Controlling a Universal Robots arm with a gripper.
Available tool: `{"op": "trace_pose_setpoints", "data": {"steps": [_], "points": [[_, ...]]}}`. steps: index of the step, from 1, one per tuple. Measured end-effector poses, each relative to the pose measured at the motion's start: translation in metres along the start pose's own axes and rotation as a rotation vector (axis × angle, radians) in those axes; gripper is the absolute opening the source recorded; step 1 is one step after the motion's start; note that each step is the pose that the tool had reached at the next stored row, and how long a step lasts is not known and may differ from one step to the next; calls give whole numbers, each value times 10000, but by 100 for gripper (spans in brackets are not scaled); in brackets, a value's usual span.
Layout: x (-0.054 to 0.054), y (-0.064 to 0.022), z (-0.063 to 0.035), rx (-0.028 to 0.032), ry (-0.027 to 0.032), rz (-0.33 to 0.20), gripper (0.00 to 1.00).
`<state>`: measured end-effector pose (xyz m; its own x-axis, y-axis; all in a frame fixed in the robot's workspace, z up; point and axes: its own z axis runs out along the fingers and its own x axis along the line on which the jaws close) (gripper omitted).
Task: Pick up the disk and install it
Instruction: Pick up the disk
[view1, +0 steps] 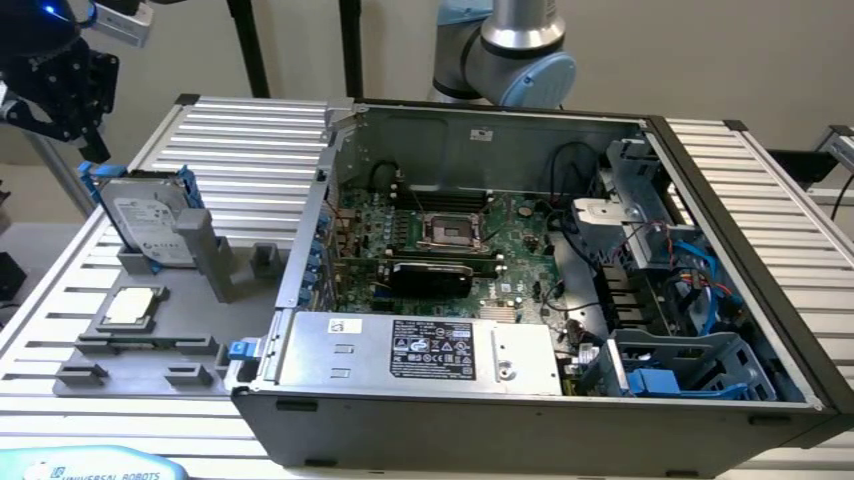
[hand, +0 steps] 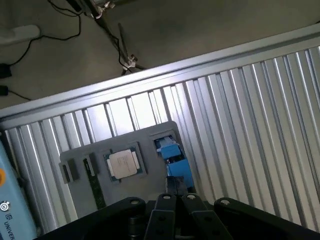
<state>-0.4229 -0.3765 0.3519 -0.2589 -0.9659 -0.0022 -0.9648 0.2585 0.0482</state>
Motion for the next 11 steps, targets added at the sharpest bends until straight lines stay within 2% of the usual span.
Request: {"op": "trace_pose_setpoints", "data": {"steps": [4,11], "points": [[-58,15,13,26,5,-252,11],[-144,37,36,163,1,-836,11]]}}
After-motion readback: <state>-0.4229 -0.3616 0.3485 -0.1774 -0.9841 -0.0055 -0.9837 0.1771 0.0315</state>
